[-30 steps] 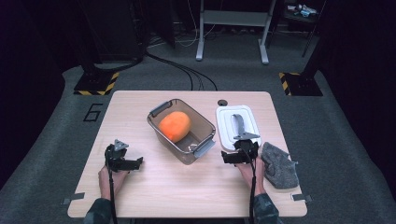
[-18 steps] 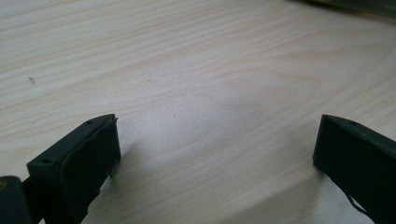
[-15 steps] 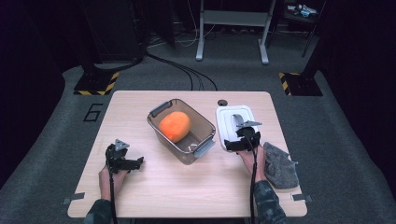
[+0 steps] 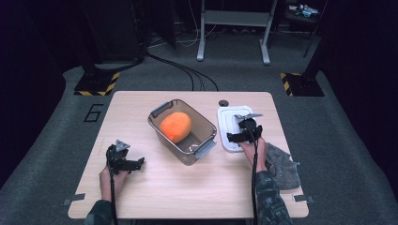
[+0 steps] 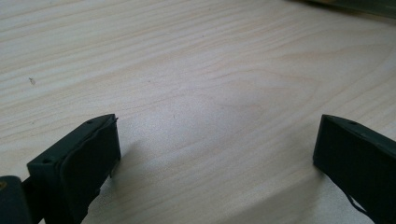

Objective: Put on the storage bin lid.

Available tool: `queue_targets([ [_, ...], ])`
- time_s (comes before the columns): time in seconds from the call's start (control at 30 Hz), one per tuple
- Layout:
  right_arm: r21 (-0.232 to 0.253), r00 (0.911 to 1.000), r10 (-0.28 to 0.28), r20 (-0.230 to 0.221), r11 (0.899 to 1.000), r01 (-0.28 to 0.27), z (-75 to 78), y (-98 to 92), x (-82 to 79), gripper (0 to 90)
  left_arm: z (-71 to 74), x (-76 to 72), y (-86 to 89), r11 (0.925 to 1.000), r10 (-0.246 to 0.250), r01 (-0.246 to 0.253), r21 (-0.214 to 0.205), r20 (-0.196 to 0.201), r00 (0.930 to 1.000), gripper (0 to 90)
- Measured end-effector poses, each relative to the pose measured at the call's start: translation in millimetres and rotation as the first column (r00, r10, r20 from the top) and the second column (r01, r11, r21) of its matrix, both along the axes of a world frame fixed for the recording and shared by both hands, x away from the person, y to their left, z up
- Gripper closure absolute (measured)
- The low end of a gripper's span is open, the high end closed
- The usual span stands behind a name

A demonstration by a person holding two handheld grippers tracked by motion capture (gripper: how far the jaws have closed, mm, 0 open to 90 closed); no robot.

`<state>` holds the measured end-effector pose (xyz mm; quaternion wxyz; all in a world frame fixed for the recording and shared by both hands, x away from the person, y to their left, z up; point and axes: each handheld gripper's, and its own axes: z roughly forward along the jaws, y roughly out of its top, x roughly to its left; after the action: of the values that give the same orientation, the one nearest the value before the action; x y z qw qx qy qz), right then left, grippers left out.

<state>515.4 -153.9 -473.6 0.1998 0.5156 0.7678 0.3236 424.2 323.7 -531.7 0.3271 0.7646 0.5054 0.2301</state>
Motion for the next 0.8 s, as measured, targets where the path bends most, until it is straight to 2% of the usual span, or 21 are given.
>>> queue_targets([
  [0.2,0.012,0.9995,-0.01,-0.028,1.0,0.011,-3.4,0.0,12.0,0.0,0.0,0.0,0.1,1.0,-0.001,0.001,0.002,0.0,1.0,0.3],
  [0.3,0.004,0.9996,-0.011,-0.027,1.0,0.011,-6.9,-1.0,16.9,0.0,0.0,-0.1,-0.2,1.0,0.001,-0.001,0.0,-0.001,1.0,0.3],
  [0.37,0.006,0.9989,-0.033,-0.034,0.999,0.033,-10.0,-1.0,19.3,0.8,0.0,-0.1,-0.2,1.0,0.001,-0.001,0.0,-0.001,1.0,0.3],
  [0.57,0.015,0.9968,-0.07,-0.039,0.997,0.071,-17.2,-3.3,24.5,14.2,0.1,-0.2,-0.3,1.0,0.0,0.0,-0.001,-0.002,1.0,0.4],
  [0.6,0.004,0.9977,-0.065,-0.017,0.998,0.066,-18.0,-4.5,26.0,15.5,0.0,-0.1,-0.2,1.0,0.0,0.0,-0.002,-0.002,1.0,0.5],
  [0.67,0.02,0.9963,-0.079,-0.034,0.997,0.079,-17.4,-4.8,28.9,18.1,0.0,-0.2,-0.3,1.0,0.0,0.0,-0.004,-0.004,1.0,0.5],
  [0.8,0.027,0.9944,-0.098,-0.039,0.995,0.099,-16.3,-5.5,37.0,23.8,0.1,-0.2,-0.1,1.0,-0.002,0.002,-0.002,-0.005,1.0,0.6],
])
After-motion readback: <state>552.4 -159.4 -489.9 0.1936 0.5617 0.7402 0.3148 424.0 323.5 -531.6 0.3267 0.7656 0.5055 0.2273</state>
